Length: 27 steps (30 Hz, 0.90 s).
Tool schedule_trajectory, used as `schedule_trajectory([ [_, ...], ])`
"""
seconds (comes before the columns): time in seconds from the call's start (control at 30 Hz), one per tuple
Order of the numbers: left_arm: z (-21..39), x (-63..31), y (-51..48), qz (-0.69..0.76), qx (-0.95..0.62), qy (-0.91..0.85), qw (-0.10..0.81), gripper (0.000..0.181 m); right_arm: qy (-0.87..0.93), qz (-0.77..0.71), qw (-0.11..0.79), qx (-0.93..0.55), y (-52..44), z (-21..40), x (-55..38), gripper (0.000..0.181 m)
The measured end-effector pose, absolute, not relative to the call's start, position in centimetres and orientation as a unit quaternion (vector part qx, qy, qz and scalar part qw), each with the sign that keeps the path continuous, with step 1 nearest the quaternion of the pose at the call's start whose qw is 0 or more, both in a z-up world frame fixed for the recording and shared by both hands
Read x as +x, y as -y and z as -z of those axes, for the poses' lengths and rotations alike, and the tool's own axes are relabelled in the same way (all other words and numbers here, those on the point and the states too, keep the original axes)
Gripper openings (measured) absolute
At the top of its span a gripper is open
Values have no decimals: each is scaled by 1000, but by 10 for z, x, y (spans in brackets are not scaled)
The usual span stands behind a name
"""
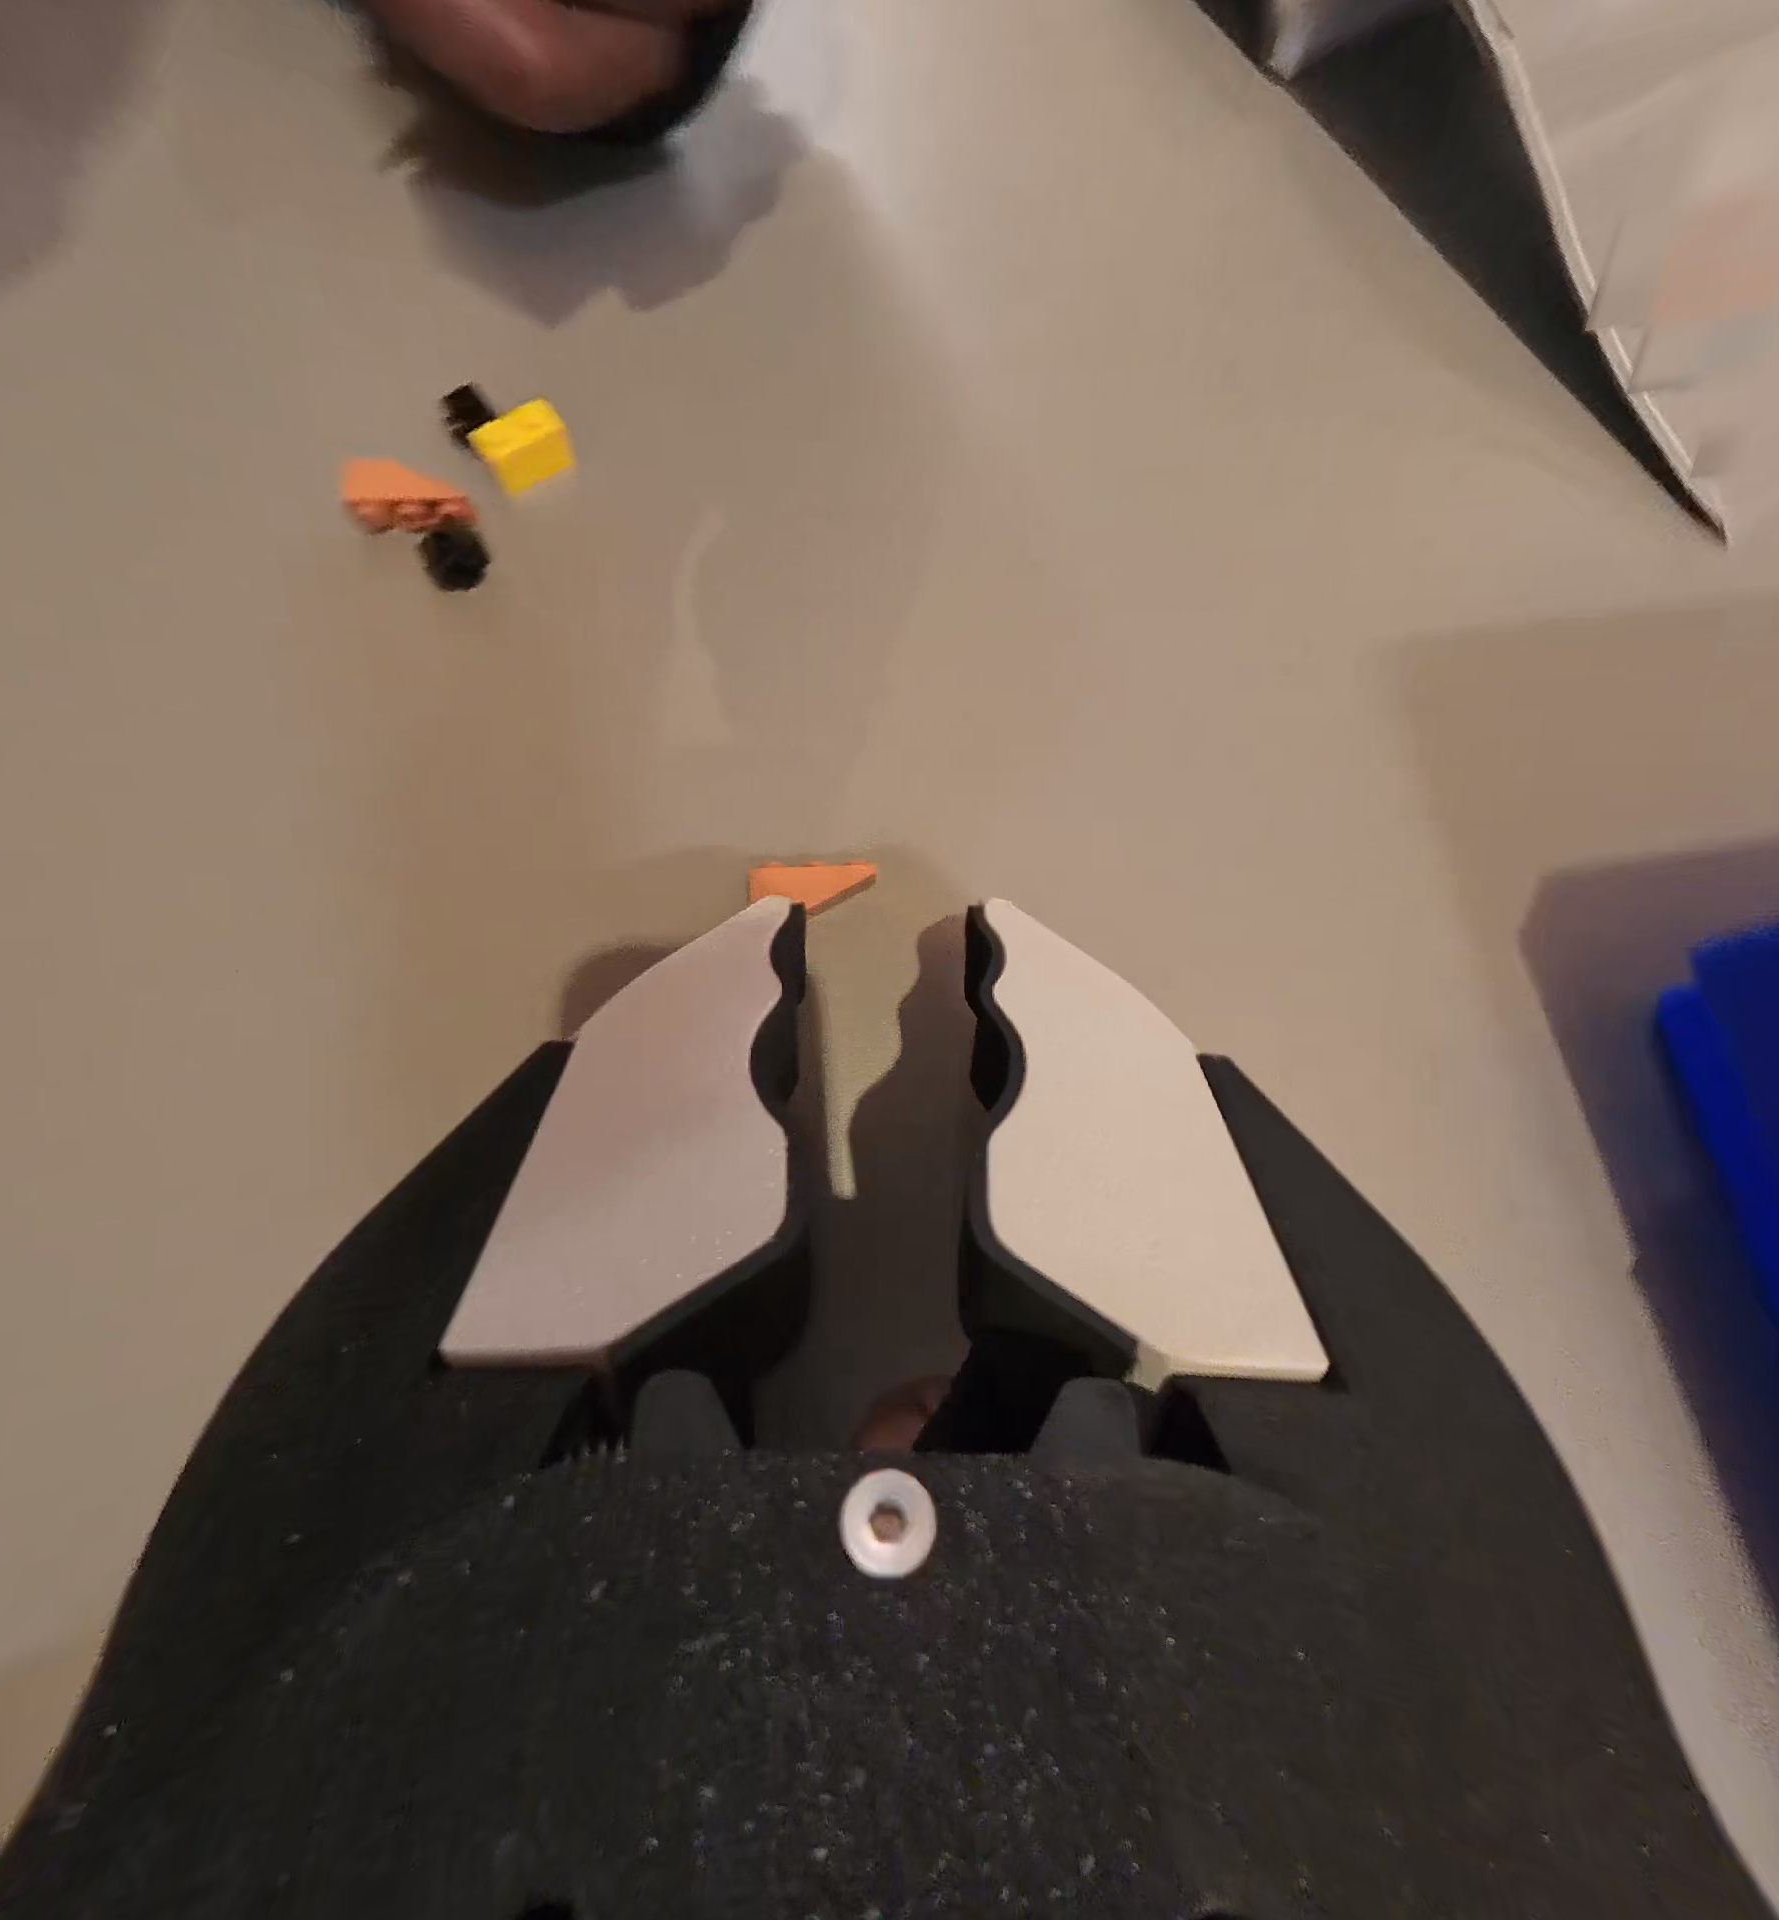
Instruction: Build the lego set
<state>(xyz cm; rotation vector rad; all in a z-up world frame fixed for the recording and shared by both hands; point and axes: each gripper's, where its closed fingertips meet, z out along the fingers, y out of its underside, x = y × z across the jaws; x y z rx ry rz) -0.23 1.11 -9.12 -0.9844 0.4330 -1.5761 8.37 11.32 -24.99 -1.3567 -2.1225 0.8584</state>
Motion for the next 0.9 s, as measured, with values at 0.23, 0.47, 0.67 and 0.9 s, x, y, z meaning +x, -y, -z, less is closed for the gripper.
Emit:
schedule_trajectory([
  [0.23, 92, -2, -11, 673, -422, -185, 578, 37, 633, -362, 217, -649, -108, 240, 87, 34],
  [0.47, 91, 0, -10, 668, -424, -190, 581, 36, 619, -262, 236, -702, -116, 255, 91, 34],
  [0.67, 91, 0, -10, 665, -426, -190, 583, 36, 618, -248, 235, -708, -111, 251, 84, 33],
  [0.9, 92, 0, -10, 662, -428, -193, 584, 37, 560, -268, 209, -756, -97, 253, 87, 29],
])
